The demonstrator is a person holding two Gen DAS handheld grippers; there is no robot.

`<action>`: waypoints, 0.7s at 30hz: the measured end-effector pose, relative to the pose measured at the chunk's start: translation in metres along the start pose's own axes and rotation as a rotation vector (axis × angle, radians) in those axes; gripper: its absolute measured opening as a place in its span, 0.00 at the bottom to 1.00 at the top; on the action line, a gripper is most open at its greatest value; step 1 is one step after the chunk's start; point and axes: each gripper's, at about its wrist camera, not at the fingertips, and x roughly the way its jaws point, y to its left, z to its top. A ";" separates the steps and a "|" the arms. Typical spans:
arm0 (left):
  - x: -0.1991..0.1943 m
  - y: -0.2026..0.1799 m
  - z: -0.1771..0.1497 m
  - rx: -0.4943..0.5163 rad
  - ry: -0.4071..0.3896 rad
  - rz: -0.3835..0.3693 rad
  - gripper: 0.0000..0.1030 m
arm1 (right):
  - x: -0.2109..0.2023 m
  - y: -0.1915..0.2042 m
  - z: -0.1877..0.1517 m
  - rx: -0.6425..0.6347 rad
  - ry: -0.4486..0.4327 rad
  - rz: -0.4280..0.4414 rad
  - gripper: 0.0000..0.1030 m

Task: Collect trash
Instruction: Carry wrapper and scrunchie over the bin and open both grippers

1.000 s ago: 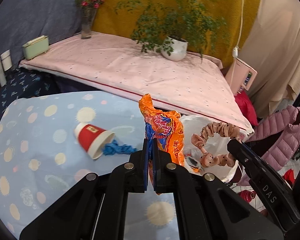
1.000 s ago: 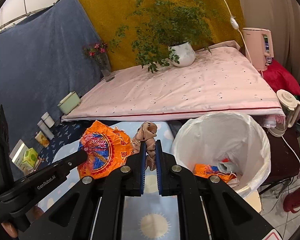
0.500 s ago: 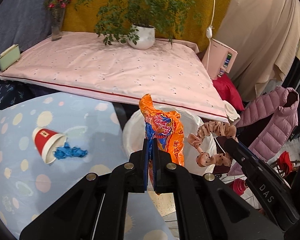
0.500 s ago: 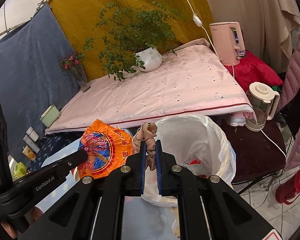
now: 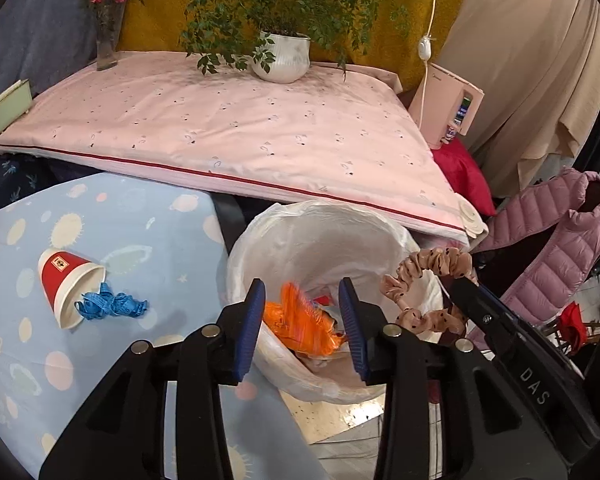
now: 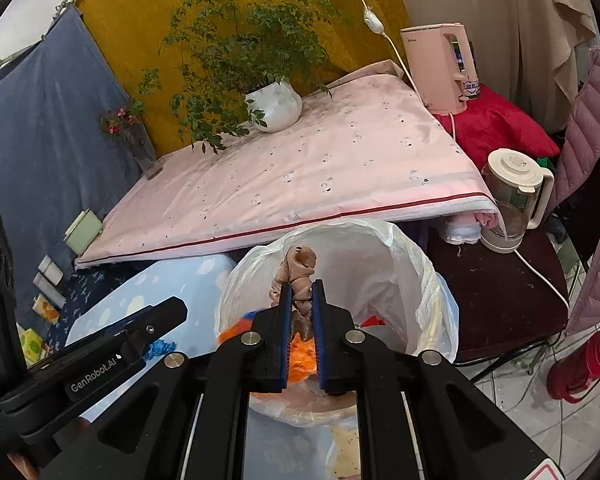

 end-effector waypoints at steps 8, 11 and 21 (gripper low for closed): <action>0.001 0.018 -0.004 -0.017 0.001 0.049 0.41 | 0.017 0.005 -0.001 -0.007 0.022 0.008 0.10; 0.001 0.023 -0.007 -0.020 -0.001 0.065 0.42 | 0.022 0.007 -0.002 -0.010 0.030 0.011 0.10; 0.000 0.038 -0.014 -0.014 -0.016 0.120 0.55 | 0.041 0.017 -0.010 -0.034 0.061 -0.016 0.24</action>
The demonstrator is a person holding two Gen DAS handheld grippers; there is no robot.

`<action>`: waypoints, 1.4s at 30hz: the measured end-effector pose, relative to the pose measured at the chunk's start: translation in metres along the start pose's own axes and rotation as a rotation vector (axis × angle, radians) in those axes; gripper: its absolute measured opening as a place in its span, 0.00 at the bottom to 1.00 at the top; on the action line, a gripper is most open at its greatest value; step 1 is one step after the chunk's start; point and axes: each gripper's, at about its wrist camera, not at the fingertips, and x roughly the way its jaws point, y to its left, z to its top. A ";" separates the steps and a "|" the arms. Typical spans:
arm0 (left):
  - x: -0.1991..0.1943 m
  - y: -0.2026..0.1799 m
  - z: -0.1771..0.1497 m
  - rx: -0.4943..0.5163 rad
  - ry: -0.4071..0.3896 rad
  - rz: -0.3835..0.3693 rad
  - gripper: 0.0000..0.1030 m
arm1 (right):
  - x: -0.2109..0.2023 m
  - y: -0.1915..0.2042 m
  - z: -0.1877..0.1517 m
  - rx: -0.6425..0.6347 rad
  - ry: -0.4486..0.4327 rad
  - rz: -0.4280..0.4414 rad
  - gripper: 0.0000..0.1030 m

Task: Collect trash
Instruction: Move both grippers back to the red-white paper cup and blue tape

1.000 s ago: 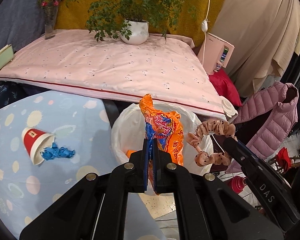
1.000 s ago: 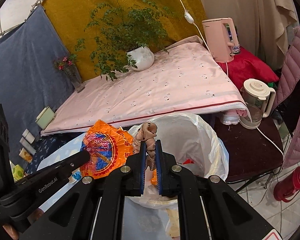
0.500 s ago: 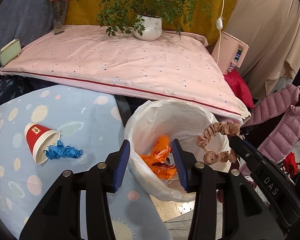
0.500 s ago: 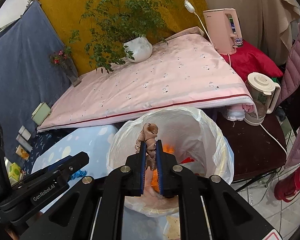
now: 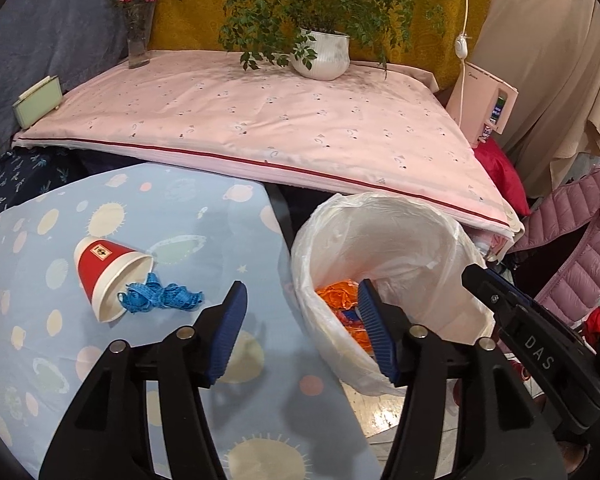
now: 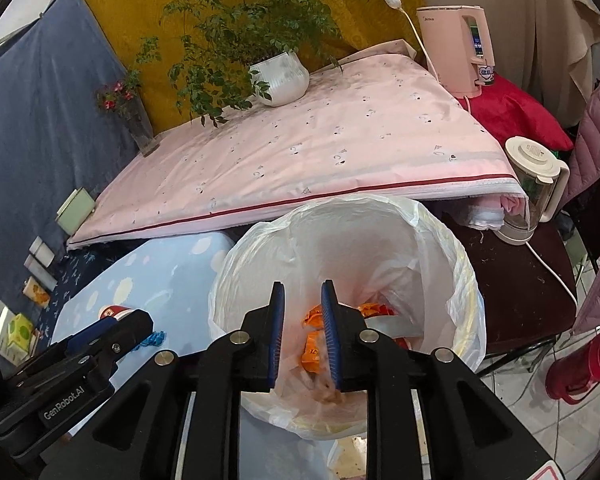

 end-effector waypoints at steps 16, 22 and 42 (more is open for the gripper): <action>0.002 0.058 -0.015 -0.073 0.010 0.094 0.58 | 0.007 0.055 -0.022 -0.083 0.045 0.061 0.35; 0.006 0.096 -0.026 -0.096 0.011 0.185 0.66 | 0.016 0.082 -0.033 -0.115 0.075 0.091 0.41; 0.051 0.172 -0.037 -0.164 0.071 0.272 0.65 | 0.075 0.148 -0.060 -0.173 0.188 0.128 0.41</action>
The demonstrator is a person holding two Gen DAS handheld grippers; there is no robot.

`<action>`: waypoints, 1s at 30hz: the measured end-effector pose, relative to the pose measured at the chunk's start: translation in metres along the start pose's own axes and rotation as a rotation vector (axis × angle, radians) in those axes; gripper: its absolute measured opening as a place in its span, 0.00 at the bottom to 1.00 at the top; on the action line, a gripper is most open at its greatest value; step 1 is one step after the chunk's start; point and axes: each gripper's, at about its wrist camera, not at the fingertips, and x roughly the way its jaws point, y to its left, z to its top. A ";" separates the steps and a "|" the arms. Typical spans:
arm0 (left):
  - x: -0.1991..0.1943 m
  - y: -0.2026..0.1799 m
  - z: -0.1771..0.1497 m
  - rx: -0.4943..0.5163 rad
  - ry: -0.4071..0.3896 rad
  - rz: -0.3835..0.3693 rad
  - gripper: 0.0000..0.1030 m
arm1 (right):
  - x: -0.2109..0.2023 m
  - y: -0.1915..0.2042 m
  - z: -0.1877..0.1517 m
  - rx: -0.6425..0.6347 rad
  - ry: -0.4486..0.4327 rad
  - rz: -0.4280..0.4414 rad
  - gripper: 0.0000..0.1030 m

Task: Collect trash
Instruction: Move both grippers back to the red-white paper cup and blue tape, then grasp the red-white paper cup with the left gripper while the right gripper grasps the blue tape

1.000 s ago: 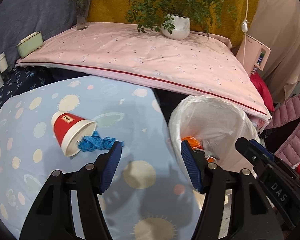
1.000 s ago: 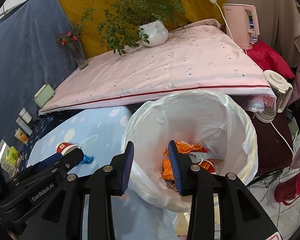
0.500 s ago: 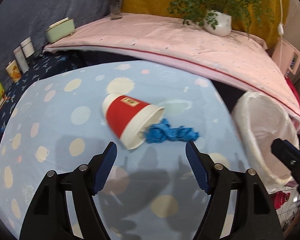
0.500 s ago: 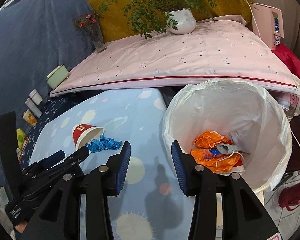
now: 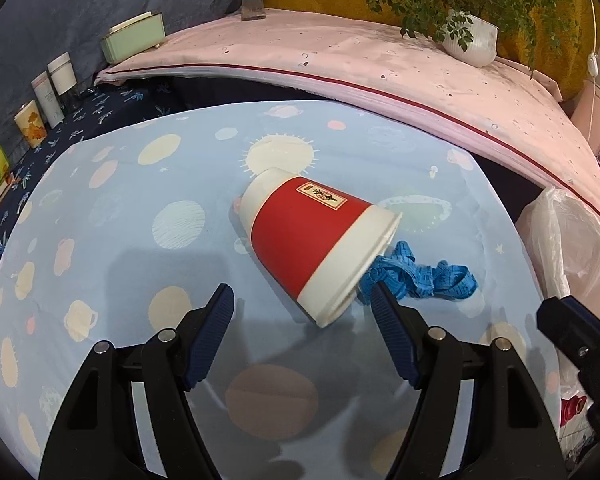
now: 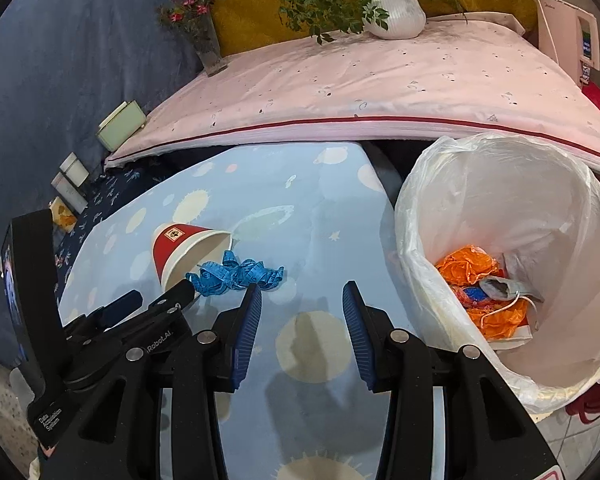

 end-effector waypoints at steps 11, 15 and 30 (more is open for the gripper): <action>0.014 0.018 0.002 -0.023 0.012 -0.028 0.26 | 0.037 0.019 0.006 -0.025 0.043 0.001 0.41; 0.014 0.026 0.003 -0.034 -0.004 -0.026 0.20 | 0.047 0.023 0.009 -0.030 0.051 -0.001 0.41; 0.014 0.051 0.002 -0.080 -0.014 -0.040 0.10 | 0.071 0.033 0.007 -0.032 0.074 0.011 0.30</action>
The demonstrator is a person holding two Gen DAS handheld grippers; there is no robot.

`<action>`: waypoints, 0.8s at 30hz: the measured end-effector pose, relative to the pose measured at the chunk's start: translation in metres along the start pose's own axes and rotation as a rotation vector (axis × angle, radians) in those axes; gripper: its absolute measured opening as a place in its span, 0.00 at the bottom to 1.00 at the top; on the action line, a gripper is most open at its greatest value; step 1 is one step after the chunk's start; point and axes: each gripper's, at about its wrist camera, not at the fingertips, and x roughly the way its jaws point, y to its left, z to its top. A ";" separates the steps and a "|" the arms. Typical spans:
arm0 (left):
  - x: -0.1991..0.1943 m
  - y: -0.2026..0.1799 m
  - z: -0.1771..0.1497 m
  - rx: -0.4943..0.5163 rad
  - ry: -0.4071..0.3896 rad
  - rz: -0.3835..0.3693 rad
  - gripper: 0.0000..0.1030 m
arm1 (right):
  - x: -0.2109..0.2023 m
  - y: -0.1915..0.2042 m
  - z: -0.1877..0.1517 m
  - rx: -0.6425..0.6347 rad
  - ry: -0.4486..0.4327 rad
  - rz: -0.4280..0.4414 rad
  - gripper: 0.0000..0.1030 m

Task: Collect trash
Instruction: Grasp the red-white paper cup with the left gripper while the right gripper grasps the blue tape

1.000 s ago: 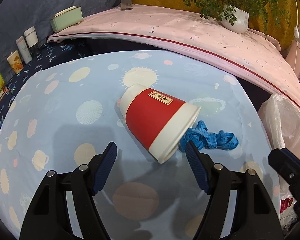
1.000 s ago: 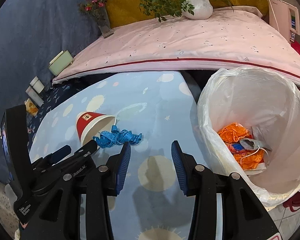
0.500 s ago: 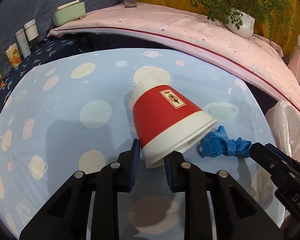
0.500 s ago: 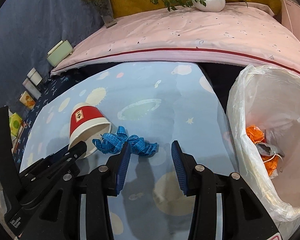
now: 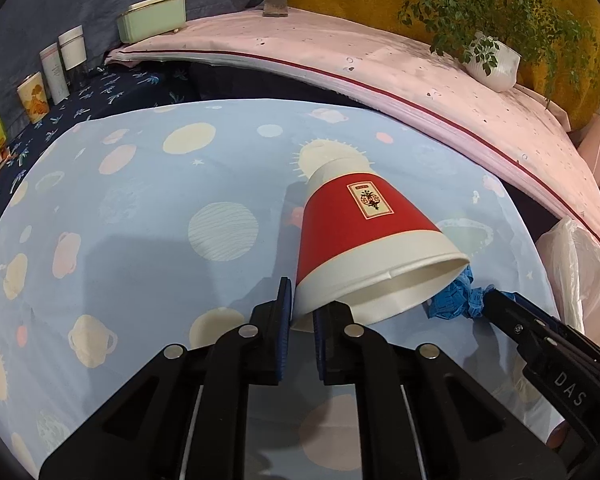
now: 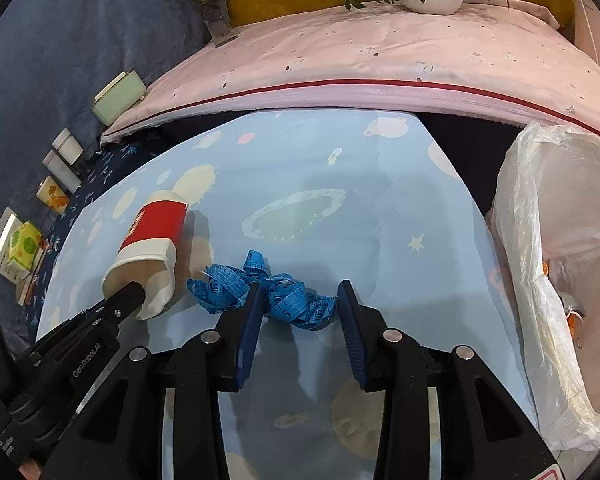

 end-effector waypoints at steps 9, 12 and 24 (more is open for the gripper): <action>-0.009 -0.001 -0.009 0.002 0.004 -0.003 0.09 | -0.006 0.008 -0.013 -0.012 0.001 0.001 0.22; -0.015 -0.002 -0.013 0.002 0.005 -0.006 0.08 | -0.010 0.008 -0.019 -0.002 0.004 0.013 0.20; -0.055 -0.003 -0.040 0.008 0.008 -0.032 0.04 | -0.052 0.004 -0.053 0.041 -0.014 0.067 0.19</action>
